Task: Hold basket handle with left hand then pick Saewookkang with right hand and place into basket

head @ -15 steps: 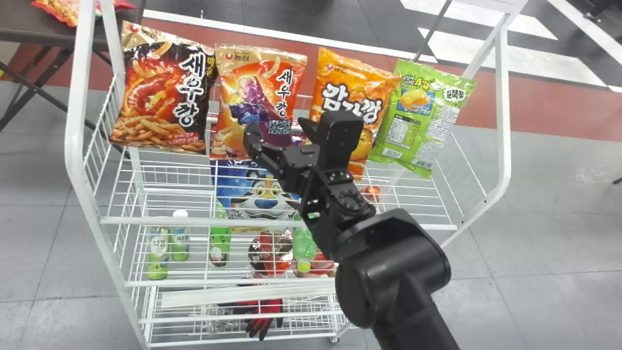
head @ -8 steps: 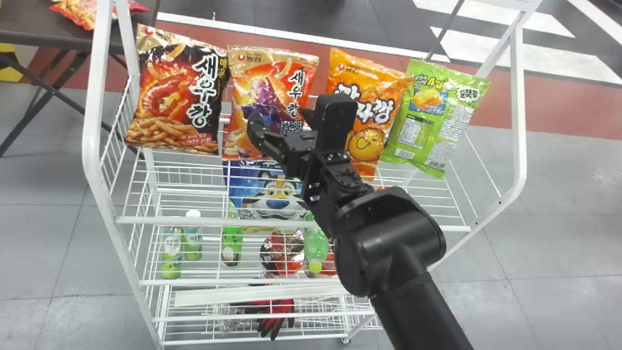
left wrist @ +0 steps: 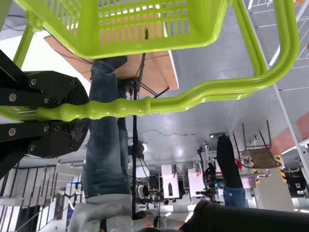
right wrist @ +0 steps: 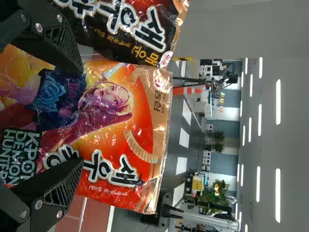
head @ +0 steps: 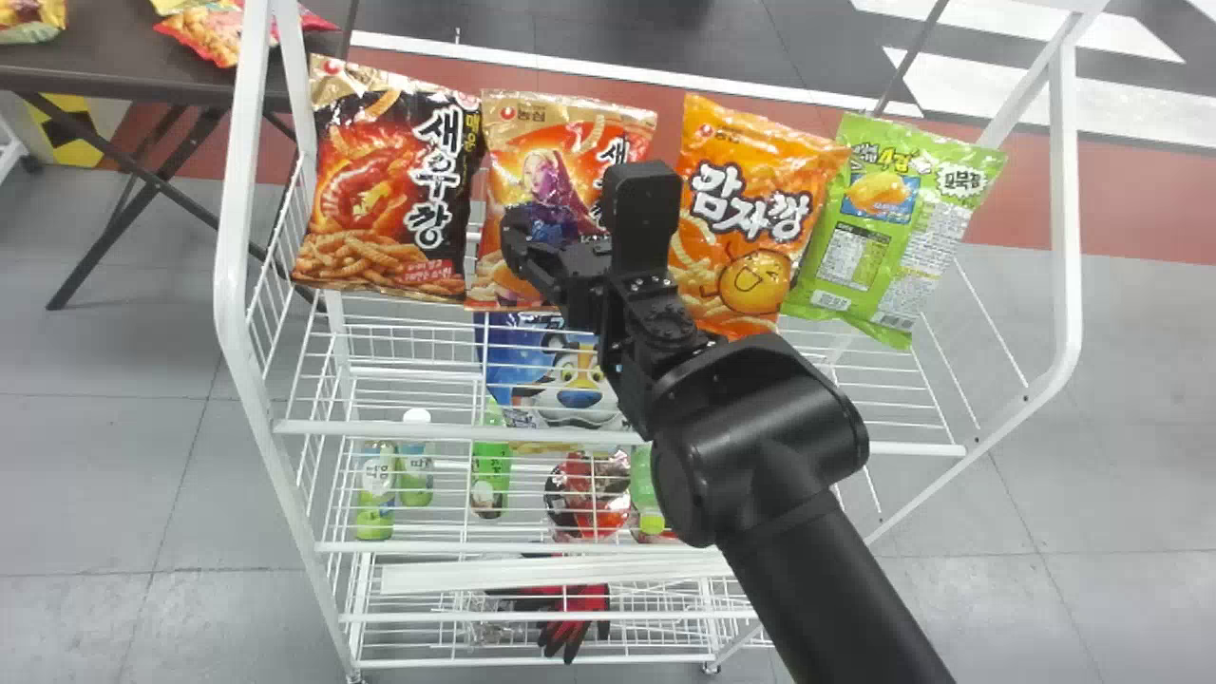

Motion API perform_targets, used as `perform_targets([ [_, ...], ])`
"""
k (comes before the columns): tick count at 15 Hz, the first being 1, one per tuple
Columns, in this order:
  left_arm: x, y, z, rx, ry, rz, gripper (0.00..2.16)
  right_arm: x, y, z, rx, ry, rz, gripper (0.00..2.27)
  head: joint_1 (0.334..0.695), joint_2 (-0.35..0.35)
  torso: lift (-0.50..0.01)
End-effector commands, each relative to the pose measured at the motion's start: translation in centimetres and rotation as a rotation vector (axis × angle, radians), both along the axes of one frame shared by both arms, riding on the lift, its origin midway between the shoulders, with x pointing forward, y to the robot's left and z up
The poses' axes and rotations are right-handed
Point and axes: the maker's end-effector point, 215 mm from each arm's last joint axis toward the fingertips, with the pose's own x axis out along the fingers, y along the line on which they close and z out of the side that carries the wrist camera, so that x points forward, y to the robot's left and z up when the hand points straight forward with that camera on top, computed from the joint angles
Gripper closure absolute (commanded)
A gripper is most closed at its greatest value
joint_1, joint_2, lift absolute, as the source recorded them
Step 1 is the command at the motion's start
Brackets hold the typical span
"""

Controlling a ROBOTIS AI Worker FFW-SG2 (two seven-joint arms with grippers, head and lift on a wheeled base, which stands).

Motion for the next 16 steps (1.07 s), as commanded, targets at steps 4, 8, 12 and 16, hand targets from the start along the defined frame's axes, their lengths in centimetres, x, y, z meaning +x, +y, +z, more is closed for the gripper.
perform_targets([
  [4, 0.5, 0.5, -0.2, 0.005, -0.003, 0.010, 1.82, 0.5, -1.0, -0.8, -0.045, 0.009, -0.034, 1.77, 0.695, -0.229, -0.019],
  [8, 0.5, 0.6, -0.1, 0.003, -0.002, 0.012, 1.82, -0.9, -1.0, 0.7, -0.047, -0.041, -0.044, 1.86, 0.695, -0.234, -0.019],
  [12, 0.0, 0.6, 0.3, 0.001, 0.000, 0.011, 1.82, -2.9, -1.7, 3.9, -0.015, -0.101, -0.054, 1.86, 0.695, -0.246, -0.019],
  [16, -0.9, 0.1, 0.8, -0.007, 0.001, -0.002, 1.82, -6.3, -3.5, 6.9, 0.046, -0.115, -0.051, 1.86, 0.695, -0.274, -0.019],
])
